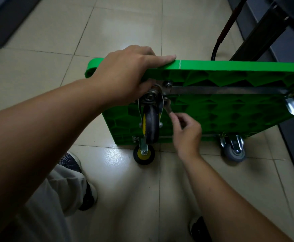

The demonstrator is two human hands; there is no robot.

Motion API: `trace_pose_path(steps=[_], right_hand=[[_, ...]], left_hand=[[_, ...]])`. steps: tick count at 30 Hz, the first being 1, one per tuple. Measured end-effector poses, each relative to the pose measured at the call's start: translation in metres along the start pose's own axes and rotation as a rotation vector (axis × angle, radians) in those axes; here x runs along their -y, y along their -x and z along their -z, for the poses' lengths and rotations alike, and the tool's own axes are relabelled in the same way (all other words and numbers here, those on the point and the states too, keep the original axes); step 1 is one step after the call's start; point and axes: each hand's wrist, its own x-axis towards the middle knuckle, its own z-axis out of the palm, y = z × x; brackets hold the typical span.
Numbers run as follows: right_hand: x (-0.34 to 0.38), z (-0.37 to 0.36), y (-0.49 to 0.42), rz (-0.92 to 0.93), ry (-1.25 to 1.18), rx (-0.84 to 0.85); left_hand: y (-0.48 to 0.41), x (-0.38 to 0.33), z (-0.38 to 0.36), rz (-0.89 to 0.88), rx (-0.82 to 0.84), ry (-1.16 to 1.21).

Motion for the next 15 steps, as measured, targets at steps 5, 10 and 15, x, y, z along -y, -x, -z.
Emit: trace_pose_path(steps=[5,10,15], right_hand=[[0.012,-0.033,0.028,-0.265,-0.397,-0.041],[-0.018,0.023,0.029,-0.111,0.017,0.089],[-0.021,0.105,-0.003,0.265,0.813,0.149]], left_hand=[[-0.001,-0.001,0.000,-0.005,-0.005,-0.002],[0.000,0.001,0.001,-0.013,0.000,0.011],[0.000,0.000,0.001,-0.003,-0.009,0.027]])
